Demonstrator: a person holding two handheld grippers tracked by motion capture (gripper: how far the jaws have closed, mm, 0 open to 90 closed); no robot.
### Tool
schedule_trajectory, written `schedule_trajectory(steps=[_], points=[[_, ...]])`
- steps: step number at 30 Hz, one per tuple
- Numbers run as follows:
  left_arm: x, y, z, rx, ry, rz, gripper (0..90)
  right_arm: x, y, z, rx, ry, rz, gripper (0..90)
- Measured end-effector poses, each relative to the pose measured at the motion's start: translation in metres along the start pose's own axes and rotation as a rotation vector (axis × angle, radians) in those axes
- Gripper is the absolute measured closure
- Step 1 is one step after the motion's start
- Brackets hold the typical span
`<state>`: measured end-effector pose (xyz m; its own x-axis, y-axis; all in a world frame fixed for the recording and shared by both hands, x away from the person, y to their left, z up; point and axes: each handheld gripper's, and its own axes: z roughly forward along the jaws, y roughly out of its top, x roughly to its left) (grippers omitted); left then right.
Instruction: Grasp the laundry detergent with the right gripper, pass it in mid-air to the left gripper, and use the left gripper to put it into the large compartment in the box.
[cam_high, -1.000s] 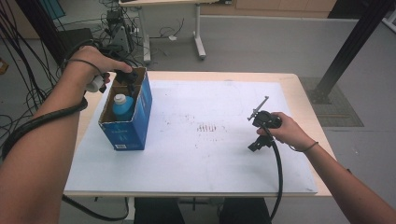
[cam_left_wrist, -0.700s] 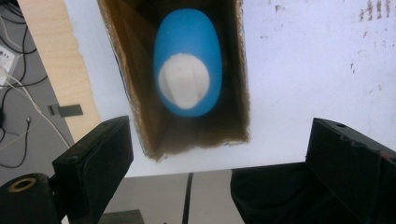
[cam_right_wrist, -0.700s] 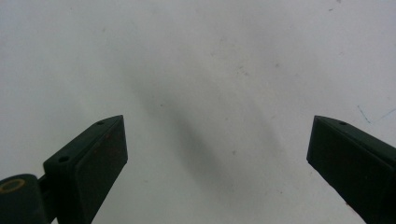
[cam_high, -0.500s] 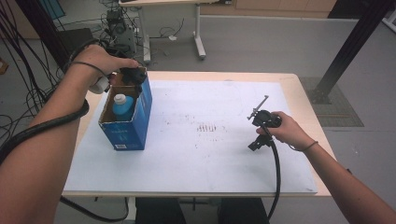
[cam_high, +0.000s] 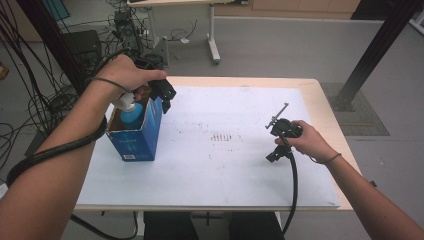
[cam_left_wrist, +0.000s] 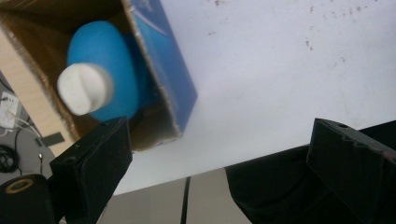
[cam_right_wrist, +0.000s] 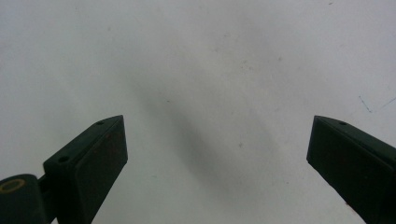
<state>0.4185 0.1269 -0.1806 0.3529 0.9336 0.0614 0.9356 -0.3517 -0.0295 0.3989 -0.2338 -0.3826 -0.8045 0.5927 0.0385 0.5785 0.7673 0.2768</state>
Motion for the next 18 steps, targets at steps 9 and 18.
schedule_trajectory(steps=[9, 18], points=[[-0.039, 0.005, 0.009, -0.023, -0.032, 0.097, 7.3, 0.001, 0.0, -0.001, 0.006, 0.0, 0.008, 5.0], [-0.068, 0.007, 0.029, -0.044, -0.066, 0.151, 7.8, 0.001, -0.001, -0.001, 0.012, -0.001, 0.007, 5.0]])
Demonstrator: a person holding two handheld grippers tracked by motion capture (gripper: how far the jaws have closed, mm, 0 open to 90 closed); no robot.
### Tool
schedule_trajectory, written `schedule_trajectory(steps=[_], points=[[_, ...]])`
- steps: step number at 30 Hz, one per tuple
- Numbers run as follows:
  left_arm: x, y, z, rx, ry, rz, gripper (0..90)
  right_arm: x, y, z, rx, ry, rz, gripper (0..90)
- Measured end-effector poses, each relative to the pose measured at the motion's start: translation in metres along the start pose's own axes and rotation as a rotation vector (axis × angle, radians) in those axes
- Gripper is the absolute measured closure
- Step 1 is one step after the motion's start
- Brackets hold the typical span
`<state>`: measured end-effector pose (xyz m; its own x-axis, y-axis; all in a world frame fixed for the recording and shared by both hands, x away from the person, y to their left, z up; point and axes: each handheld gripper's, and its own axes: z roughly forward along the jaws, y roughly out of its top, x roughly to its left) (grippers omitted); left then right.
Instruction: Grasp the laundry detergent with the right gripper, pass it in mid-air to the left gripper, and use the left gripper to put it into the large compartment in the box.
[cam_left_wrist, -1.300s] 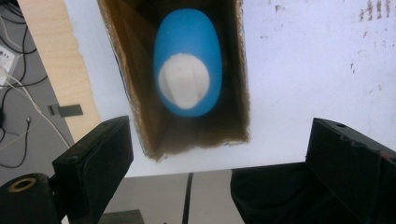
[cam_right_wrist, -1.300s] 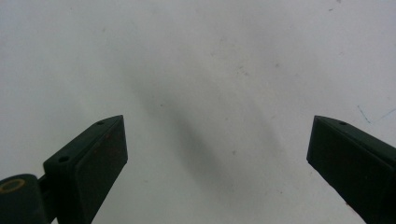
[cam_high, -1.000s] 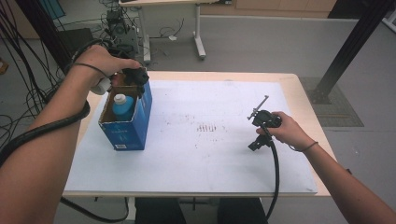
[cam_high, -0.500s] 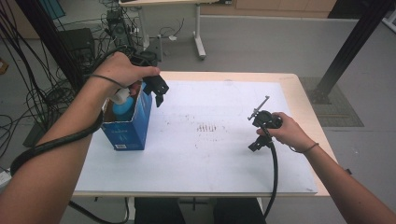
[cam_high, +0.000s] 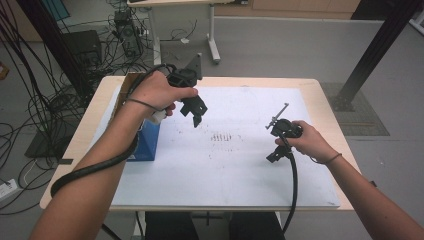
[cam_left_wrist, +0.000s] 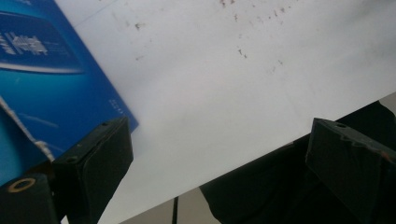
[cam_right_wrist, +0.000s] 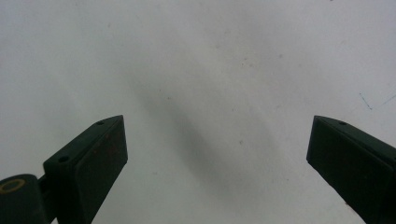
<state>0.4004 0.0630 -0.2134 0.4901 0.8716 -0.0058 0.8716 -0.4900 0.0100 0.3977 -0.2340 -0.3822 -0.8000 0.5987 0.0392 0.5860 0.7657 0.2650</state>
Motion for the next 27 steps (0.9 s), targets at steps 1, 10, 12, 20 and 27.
schedule_trajectory(steps=[1, 10, 12, 20, 27], points=[[-0.004, 0.0, 0.003, -0.001, 0.001, 0.005, 7.9, 0.0, 0.0, 0.0, -0.001, 0.0, -0.004, 5.0], [-0.021, -0.002, 0.035, 0.009, -0.029, 0.022, 8.8, -0.001, 0.001, 0.001, -0.008, 0.003, -0.004, 5.0], [-0.023, -0.003, 0.04, 0.012, -0.024, 0.024, 8.9, -0.001, 0.001, 0.001, -0.012, 0.002, -0.009, 4.9], [-0.024, -0.001, 0.064, 0.025, -0.034, 0.006, 9.0, 0.0, 0.002, 0.004, -0.013, 0.01, -0.007, 5.0], [-0.02, -0.002, 0.082, 0.031, -0.023, -0.035, 9.0, -0.001, 0.002, 0.003, -0.016, 0.009, -0.009, 4.9]])
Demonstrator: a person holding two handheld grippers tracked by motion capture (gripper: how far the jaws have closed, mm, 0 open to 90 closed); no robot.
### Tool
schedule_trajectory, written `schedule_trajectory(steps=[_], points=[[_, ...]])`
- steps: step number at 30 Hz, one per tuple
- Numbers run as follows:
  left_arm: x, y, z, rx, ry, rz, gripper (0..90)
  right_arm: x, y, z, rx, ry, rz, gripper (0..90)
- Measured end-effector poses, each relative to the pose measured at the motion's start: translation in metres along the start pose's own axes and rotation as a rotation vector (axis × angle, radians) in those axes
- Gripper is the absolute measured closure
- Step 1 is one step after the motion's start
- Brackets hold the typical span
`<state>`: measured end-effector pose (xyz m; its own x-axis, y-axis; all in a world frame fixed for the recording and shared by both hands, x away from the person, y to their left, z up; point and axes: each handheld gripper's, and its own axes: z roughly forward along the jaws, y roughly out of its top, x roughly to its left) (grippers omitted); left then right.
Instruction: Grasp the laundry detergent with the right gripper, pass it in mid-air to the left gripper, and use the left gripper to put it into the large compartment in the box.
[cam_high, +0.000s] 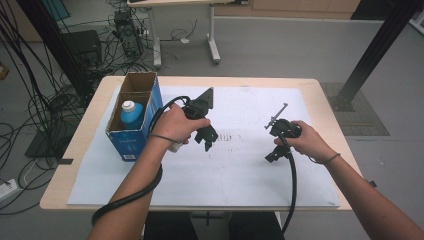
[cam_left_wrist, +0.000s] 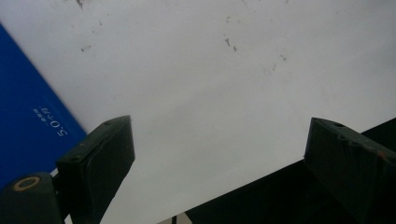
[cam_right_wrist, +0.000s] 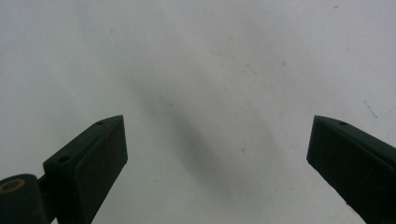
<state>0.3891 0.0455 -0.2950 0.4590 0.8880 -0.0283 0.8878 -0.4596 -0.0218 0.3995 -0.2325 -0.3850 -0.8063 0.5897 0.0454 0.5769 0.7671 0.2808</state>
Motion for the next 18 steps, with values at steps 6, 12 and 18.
schedule_trajectory(steps=[6, 12, 18], points=[[0.001, -0.002, 0.017, 0.021, -0.008, -0.022, 8.9, 0.0, -0.001, -0.001, -0.005, -0.003, -0.001, 4.9], [-0.001, -0.005, 0.036, 0.024, -0.033, -0.034, 8.8, 0.001, -0.001, -0.002, -0.014, 0.003, 0.004, 4.9], [0.0, -0.005, 0.047, 0.025, -0.059, -0.041, 8.9, 0.0, -0.002, -0.002, -0.018, 0.004, 0.007, 4.9]])
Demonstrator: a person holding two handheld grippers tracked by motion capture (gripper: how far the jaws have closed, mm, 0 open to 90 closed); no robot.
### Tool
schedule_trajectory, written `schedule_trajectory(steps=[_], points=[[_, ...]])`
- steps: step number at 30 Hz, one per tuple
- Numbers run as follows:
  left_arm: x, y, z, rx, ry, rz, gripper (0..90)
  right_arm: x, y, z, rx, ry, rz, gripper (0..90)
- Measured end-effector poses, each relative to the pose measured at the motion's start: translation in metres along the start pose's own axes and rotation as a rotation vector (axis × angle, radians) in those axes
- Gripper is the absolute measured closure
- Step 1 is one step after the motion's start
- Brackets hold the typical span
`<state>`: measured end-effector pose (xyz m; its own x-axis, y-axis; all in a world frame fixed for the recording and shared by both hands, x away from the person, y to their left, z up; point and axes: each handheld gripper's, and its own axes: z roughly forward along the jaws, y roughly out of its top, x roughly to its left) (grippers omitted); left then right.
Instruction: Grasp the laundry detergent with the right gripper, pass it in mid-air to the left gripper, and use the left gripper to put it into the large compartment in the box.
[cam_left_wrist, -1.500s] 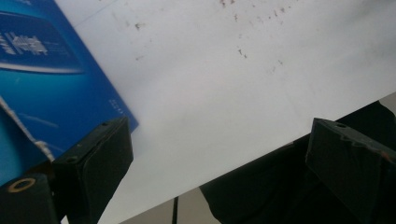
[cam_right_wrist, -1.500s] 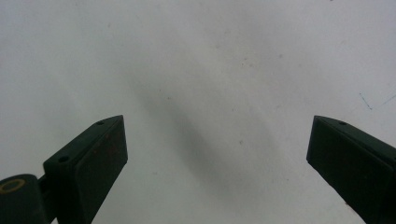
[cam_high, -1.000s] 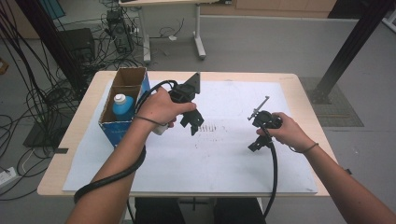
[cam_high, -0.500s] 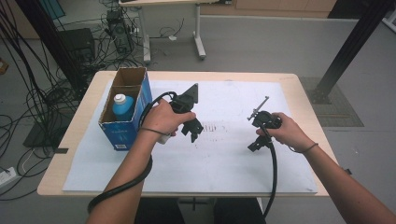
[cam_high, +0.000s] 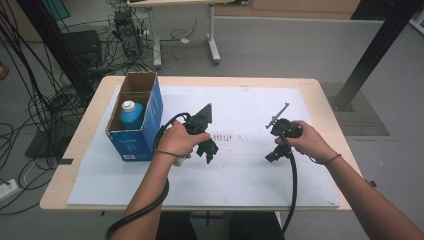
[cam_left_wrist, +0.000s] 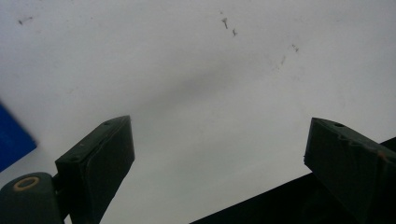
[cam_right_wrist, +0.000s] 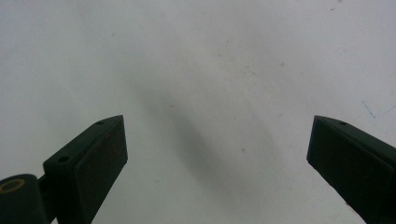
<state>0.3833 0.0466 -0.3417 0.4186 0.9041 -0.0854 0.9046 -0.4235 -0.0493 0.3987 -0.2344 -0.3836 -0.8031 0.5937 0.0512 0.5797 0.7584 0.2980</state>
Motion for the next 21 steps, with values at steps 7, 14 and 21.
schedule_trajectory(steps=[7, 14, 21], points=[[0.0, 0.0, 0.006, -0.002, -0.008, -0.005, 8.9, -0.001, 0.0, 0.001, -0.001, 0.001, -0.001, 4.9], [0.001, 0.0, 0.01, -0.001, -0.009, -0.009, 8.9, 0.0, 0.001, 0.002, 0.001, 0.005, 0.003, 4.9], [0.0, -0.001, 0.012, 0.001, -0.013, -0.006, 8.9, 0.004, 0.0, 0.001, -0.002, 0.003, 0.005, 4.9]])
